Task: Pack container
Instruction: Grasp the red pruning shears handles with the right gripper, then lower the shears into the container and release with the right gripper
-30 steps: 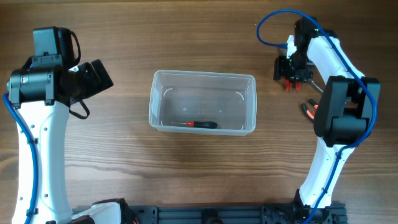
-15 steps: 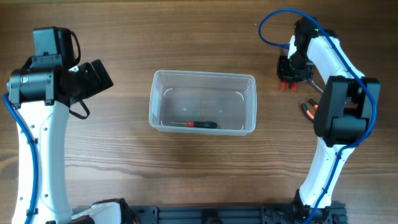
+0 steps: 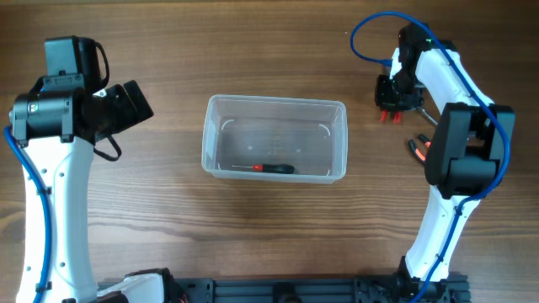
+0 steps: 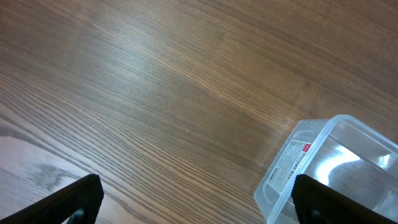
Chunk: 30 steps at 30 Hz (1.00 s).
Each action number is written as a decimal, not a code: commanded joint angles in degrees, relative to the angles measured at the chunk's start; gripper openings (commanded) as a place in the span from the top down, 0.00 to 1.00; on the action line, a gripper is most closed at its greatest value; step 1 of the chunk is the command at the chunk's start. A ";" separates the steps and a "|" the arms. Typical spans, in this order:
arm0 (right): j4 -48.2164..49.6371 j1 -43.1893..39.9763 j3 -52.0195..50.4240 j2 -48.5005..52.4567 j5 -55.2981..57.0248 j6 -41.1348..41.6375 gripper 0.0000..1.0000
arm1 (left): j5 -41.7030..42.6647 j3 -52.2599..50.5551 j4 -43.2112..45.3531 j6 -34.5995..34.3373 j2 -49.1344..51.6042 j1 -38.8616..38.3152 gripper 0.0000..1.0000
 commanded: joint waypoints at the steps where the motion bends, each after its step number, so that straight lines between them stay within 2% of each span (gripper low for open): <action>1: -0.33 0.33 -0.09 1.55 1.01 0.39 0.95 | 0.52 -0.09 0.02 -1.01 0.33 0.31 0.00; 23: -0.85 0.35 -0.07 1.33 0.98 0.37 0.96 | 0.52 -0.09 0.04 -0.98 0.33 0.31 0.00; 30: -1.29 1.73 -0.02 -6.05 1.73 -2.60 0.96 | 0.52 -0.09 0.07 -0.98 0.33 0.31 0.00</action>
